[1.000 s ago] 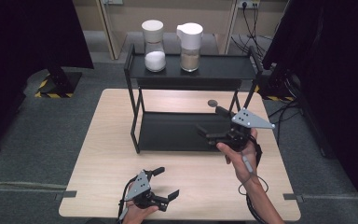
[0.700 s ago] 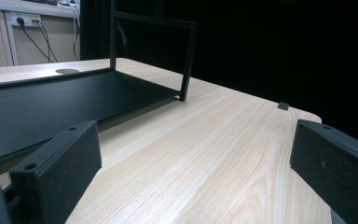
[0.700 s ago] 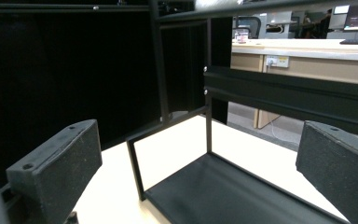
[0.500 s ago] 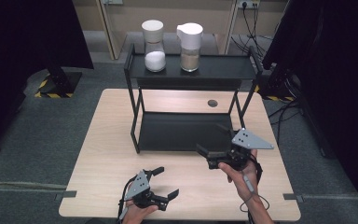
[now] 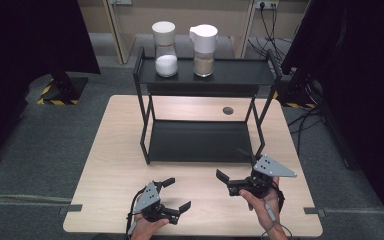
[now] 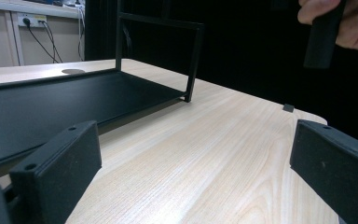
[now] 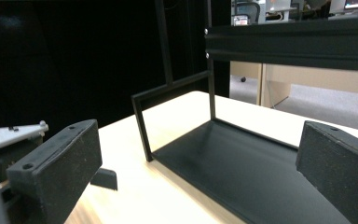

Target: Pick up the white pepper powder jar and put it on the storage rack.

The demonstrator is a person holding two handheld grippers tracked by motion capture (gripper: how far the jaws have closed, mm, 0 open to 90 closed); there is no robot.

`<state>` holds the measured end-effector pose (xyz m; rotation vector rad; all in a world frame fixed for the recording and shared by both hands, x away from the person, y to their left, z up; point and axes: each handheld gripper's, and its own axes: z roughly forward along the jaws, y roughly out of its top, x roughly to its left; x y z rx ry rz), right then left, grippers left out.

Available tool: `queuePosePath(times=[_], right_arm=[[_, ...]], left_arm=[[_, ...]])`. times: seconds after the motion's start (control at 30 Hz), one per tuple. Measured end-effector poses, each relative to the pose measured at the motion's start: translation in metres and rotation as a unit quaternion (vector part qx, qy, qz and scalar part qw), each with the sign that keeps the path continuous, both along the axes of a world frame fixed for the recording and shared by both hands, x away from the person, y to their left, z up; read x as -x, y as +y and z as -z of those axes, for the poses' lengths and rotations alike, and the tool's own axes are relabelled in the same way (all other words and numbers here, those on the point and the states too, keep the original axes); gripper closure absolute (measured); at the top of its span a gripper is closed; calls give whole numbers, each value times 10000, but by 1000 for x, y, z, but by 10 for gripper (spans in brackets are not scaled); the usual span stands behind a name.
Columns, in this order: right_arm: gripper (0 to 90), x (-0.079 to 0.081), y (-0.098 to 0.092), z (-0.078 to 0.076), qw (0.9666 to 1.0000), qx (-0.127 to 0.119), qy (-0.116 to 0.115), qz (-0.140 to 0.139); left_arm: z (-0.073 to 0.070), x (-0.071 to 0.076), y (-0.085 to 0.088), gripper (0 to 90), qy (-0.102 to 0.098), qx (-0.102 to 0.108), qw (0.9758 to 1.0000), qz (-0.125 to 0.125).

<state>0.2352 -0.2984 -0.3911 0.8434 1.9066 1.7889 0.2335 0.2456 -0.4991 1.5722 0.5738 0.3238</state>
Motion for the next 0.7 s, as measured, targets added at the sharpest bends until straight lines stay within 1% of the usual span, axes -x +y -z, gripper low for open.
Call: queuePosePath(times=[0.17,0.37,0.5,0.7], right_arm=[[5,4,-3,12,9999,41,91,25],[5,8,-3,26,9998,-22,189,-12],[6,10,-1,33,9997,-9,224,-23],[6,10,0,43,9994,-21,345,-90]], left_arm=[[0,0,0,10,3,3,10000,-12],[0,0,1,10,2,13,10000,-32],[0,1,1,10,-18,10,10000,-46],[0,0,2,10,-1,17,10000,-69]])
